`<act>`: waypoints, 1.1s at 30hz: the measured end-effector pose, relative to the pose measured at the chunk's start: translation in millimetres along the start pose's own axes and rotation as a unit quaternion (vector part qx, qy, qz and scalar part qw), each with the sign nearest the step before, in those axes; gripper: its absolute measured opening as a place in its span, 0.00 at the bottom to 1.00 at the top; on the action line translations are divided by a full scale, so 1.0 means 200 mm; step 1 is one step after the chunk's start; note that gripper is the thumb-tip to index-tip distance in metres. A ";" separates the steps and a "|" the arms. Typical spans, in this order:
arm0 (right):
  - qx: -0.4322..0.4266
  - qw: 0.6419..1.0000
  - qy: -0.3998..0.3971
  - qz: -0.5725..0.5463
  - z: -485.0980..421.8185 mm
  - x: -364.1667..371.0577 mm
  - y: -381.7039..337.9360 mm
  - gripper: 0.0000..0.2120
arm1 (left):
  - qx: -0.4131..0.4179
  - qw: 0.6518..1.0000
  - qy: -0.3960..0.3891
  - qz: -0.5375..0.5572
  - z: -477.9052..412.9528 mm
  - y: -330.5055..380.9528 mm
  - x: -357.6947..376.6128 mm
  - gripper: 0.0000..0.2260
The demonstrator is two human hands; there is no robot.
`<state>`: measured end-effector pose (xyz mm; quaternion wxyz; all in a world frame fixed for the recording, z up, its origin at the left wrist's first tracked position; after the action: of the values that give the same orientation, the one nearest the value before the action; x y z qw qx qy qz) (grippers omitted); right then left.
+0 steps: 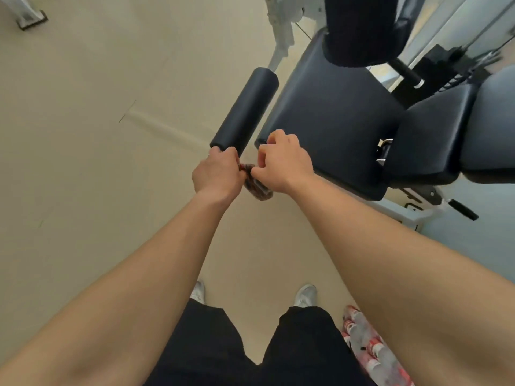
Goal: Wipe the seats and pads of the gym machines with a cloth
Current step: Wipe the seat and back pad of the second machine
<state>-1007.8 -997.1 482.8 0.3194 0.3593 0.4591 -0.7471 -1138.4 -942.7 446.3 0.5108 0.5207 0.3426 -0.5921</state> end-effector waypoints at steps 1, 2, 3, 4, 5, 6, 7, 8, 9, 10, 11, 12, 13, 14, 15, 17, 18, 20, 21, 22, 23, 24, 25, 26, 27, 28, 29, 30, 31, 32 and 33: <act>-0.014 1.000 0.001 0.008 -0.03 0.03 -0.09 0.09 | -0.007 0.999 -0.003 0.047 -0.06 -0.08 0.01 0.07; -0.009 1.000 -0.004 -0.002 -0.06 0.06 -0.17 0.10 | -0.002 0.996 -0.006 0.086 -0.11 -0.16 0.01 0.06; 0.014 1.000 -0.009 -0.026 -0.10 0.09 -0.24 0.10 | 0.019 0.994 -0.011 0.108 -0.17 -0.22 -0.02 0.04; 0.049 0.997 -0.015 -0.057 -0.14 0.12 -0.30 0.10 | 0.054 0.993 -0.014 0.108 -0.22 -0.27 -0.05 0.03; 0.087 0.992 -0.020 -0.090 -0.17 0.16 -0.35 0.09 | 0.088 0.990 -0.021 0.110 -0.26 -0.32 -0.08 0.01; 0.121 0.985 -0.018 -0.120 -0.21 0.19 -0.39 0.08 | 0.115 0.987 -0.030 0.111 -0.31 -0.37 -0.11 0.02; 0.145 0.978 -0.010 -0.147 -0.24 0.22 -0.43 0.07 | 0.134 0.984 -0.037 0.111 -0.36 -0.41 -0.15 0.02; 0.163 0.973 0.001 -0.165 -0.28 0.23 -0.47 0.07 | 0.150 0.983 -0.037 0.100 -0.42 -0.44 -0.18 0.02; 0.175 0.968 0.014 -0.178 -0.32 0.24 -0.50 0.10 | 0.171 0.981 -0.026 0.086 -0.47 -0.47 -0.20 0.01; 0.182 0.965 0.028 -0.185 -0.36 0.23 -0.53 0.15 | 0.195 0.978 -0.018 0.068 -0.54 -0.48 -0.22 0.01; 0.186 0.964 0.043 -0.186 -0.42 0.22 -0.56 0.19 | 0.214 0.975 -0.013 0.062 -0.60 -0.49 -0.24 0.01; 0.190 0.964 0.057 -0.178 -0.47 0.20 -0.57 0.20 | 0.230 0.971 -0.019 0.059 -0.67 -0.49 -0.25 0.03; 0.197 0.963 0.072 -0.167 -0.53 0.17 -0.58 0.19 | 0.247 0.967 -0.031 0.058 -0.75 -0.47 -0.27 0.05; 0.208 0.961 0.087 -0.157 -0.59 0.14 -0.58 0.16 | 0.262 0.963 -0.042 0.054 -0.83 -0.44 -0.28 0.08; 0.220 0.957 0.104 -0.155 -0.65 0.10 -0.57 0.13 | 0.278 0.958 -0.054 0.046 -0.91 -0.40 -0.30 0.11; 0.254 0.942 0.141 -0.171 -0.76 0.06 -0.53 0.11 | 0.305 0.949 -0.078 0.032 -1.05 -0.30 -0.34 0.13; 0.273 0.931 0.162 -0.180 -0.81 0.04 -0.50 0.10 | 0.321 0.942 -0.096 0.027 -1.11 -0.24 -0.35 0.11; 0.310 0.911 0.205 -0.178 -0.92 0.02 -0.44 0.07 | 0.352 0.927 -0.126 0.022 -1.23 -0.11 -0.38 0.06; 0.331 0.901 0.219 -0.174 -0.96 0.02 -0.41 0.06 | 0.366 0.921 -0.133 0.020 -1.28 -0.06 -0.40 0.04; 0.350 0.892 0.228 -0.174 -1.00 0.01 -0.37 0.07 | 0.380 0.915 -0.135 0.009 -1.34 0.00 -0.41 0.04; 0.369 0.883 0.228 -0.179 -1.04 0.00 -0.35 0.09 | 0.398 0.907 -0.138 -0.006 -1.39 0.05 -0.42 0.05; 0.389 0.872 0.226 -0.193 -1.07 0.00 -0.32 0.11 | 0.415 0.898 -0.147 -0.016 -1.43 0.09 -0.42 0.06; 0.399 0.863 0.233 -0.205 -1.09 -0.01 -0.29 0.12 | 0.431 0.889 -0.155 -0.020 -1.47 0.14 -0.41 0.06; 0.406 0.855 0.241 -0.215 -1.13 -0.03 -0.27 0.12 | 0.446 0.879 -0.165 -0.023 -1.51 0.19 -0.42 0.07; 0.412 0.845 0.252 -0.230 -1.16 -0.05 -0.25 0.12 | 0.462 0.868 -0.181 -0.026 -1.55 0.23 -0.42 0.07; 0.415 0.830 0.273 -0.255 -1.16 -0.05 -0.24 0.12 | 0.474 0.859 -0.192 -0.031 -1.59 0.25 -0.41 0.07; 0.412 0.819 0.290 -0.274 -1.17 -0.08 -0.23 0.13 | 0.478 0.856 -0.195 -0.030 -1.62 0.28 -0.42 0.08; 0.420 0.800 0.308 -0.297 -1.16 -0.09 -0.23 0.12 | 0.493 0.845 -0.206 -0.034 -1.63 0.31 -0.40 0.09; 0.435 0.777 0.323 -0.321 -1.16 -0.09 -0.22 0.11 | 0.501 0.836 -0.221 -0.031 -1.64 0.34 -0.38 0.10; 0.438 0.767 0.329 -0.335 -1.16 -0.10 -0.21 0.09 | 0.494 0.837 -0.233 -0.009 -1.65 0.37 -0.38 0.12; 0.447 0.753 0.336 -0.347 -1.16 -0.11 -0.20 0.08 | 0.492 0.834 -0.249 0.003 -1.66 0.39 -0.36 0.15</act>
<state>-972.8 -766.1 444.8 -0.3339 0.5049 0.2433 -0.7579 -978.8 -632.6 451.2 0.2564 0.5395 -0.1342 -0.7907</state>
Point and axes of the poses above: each hand's wrist, its own z-axis away from the middle knuckle, its own x-axis out of the palm, y = z × x, the point moved 3 cm from there along -z, towards the middle knuckle, and after that the axes turned 7 degrees about -z, right-handed, at the moved point
